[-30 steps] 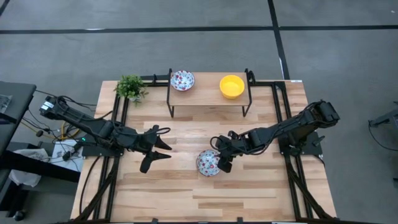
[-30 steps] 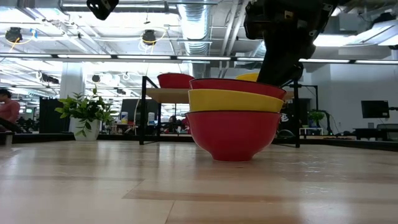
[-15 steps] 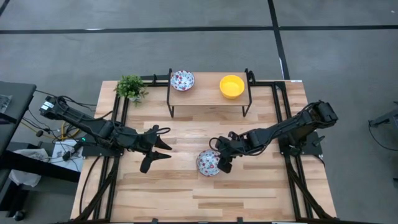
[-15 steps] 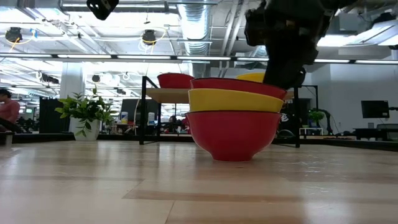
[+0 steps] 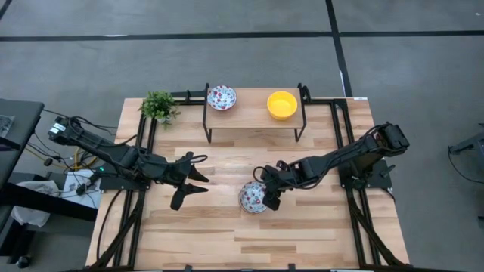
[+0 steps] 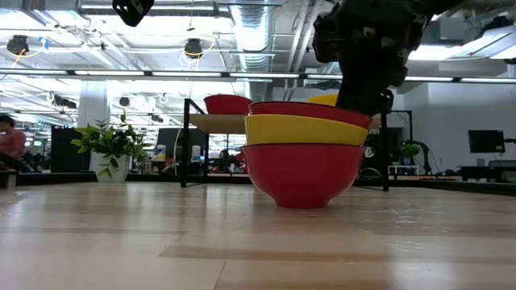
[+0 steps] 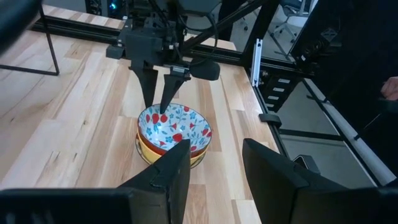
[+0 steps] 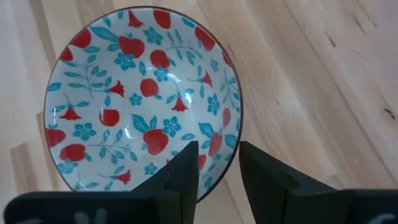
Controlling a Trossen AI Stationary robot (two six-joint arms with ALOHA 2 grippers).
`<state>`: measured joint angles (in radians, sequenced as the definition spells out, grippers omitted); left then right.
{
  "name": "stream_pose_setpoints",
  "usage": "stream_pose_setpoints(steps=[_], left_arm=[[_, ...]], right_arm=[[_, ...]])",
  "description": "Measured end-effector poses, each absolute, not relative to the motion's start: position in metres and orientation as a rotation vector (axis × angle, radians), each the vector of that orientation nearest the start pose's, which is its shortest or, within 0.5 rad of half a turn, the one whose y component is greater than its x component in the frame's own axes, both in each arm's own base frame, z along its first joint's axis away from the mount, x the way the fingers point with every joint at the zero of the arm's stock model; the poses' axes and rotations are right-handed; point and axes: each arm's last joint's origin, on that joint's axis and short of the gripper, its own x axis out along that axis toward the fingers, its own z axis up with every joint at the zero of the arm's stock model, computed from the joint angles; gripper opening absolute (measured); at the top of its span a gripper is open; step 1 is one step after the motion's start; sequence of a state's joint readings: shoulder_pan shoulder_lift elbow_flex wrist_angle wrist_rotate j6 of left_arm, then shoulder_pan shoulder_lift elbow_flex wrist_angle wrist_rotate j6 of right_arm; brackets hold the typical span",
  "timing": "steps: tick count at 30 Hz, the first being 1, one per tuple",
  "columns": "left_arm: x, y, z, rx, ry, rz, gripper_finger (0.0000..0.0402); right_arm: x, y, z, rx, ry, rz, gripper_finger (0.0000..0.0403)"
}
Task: Pick & Place Mini bowls
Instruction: Stack the red and blue bowl on top of the other red and blue bowl on the shelf
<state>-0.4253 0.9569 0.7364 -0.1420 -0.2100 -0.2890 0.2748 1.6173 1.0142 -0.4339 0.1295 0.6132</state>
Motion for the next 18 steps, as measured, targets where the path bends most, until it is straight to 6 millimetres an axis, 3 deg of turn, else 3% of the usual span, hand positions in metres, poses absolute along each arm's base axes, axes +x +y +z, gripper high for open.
stream_pose_setpoints(steps=[11,18], left_arm=[[0.1937,-0.0810,0.2903,-0.175,0.371,-0.158,0.0145],[0.1938,-0.0811,0.2906,-0.177,0.368,-0.159,0.0145]], right_arm=[[0.3065,0.0815,0.1954,0.352,1.009,-0.183,0.0010],[0.3066,0.0817,0.1961,0.365,1.006,-0.184,0.0006]])
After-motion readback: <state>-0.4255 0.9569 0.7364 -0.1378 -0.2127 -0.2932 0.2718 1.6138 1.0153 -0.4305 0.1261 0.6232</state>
